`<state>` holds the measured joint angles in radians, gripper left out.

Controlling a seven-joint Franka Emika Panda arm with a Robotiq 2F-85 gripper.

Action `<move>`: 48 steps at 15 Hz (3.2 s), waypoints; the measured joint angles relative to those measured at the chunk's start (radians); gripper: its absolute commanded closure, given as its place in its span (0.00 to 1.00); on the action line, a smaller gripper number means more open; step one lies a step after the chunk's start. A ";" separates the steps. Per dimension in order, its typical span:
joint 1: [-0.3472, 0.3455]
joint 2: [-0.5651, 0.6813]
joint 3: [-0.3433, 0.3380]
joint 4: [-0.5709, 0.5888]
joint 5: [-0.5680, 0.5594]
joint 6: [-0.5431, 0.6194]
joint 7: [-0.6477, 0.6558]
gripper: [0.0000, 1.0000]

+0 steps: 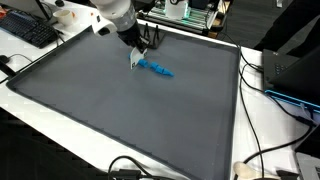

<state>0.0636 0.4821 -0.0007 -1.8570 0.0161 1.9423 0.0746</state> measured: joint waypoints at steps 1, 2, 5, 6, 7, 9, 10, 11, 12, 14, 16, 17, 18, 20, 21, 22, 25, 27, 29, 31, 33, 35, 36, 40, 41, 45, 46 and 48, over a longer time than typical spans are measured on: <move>0.000 0.001 0.000 0.001 0.000 0.000 0.000 0.98; 0.000 0.004 0.000 0.004 0.000 0.000 0.000 0.98; 0.000 0.020 0.001 0.022 0.000 -0.003 0.000 0.98; 0.000 0.027 0.002 0.032 -0.001 -0.012 -0.001 0.98; 0.000 0.035 0.003 0.044 -0.002 -0.025 -0.002 0.98; 0.000 0.049 0.006 0.066 -0.002 -0.050 -0.014 0.98; -0.001 0.056 0.008 0.077 -0.002 -0.061 -0.024 0.98; -0.003 0.063 0.009 0.086 0.001 -0.073 -0.038 0.98; -0.006 0.068 0.010 0.095 0.003 -0.083 -0.048 0.98; -0.015 0.076 0.012 0.107 0.012 -0.097 -0.069 0.98; -0.022 0.077 0.013 0.108 0.021 -0.100 -0.082 0.98; -0.026 0.077 0.014 0.108 0.027 -0.100 -0.084 0.98; -0.029 0.077 0.014 0.108 0.034 -0.100 -0.085 0.98; -0.036 0.077 0.014 0.107 0.048 -0.101 -0.085 0.98; -0.040 0.077 0.014 0.107 0.058 -0.101 -0.085 0.98; -0.044 0.077 0.014 0.107 0.069 -0.102 -0.085 0.98; -0.061 0.079 0.015 0.104 0.122 -0.106 -0.085 0.98; -0.069 0.080 0.015 0.103 0.148 -0.108 -0.083 0.98; -0.073 0.081 0.015 0.103 0.165 -0.108 -0.083 0.98; -0.074 0.080 0.016 0.102 0.170 -0.108 -0.083 0.98; -0.074 0.075 0.018 0.101 0.170 -0.108 -0.081 0.98; -0.074 0.060 0.018 0.096 0.170 -0.108 -0.077 0.98; -0.074 0.050 0.018 0.092 0.170 -0.108 -0.074 0.98; -0.077 -0.017 0.016 0.056 0.175 -0.108 -0.052 0.98; -0.078 -0.037 0.014 0.043 0.180 -0.108 -0.039 0.98; -0.081 -0.129 -0.005 -0.033 0.235 -0.107 0.074 0.98; -0.083 -0.159 -0.012 -0.062 0.255 -0.105 0.109 0.98; -0.086 -0.219 -0.024 -0.128 0.299 -0.089 0.166 0.98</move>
<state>-0.0227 0.2630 -0.0243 -1.9846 0.3151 1.8535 0.2410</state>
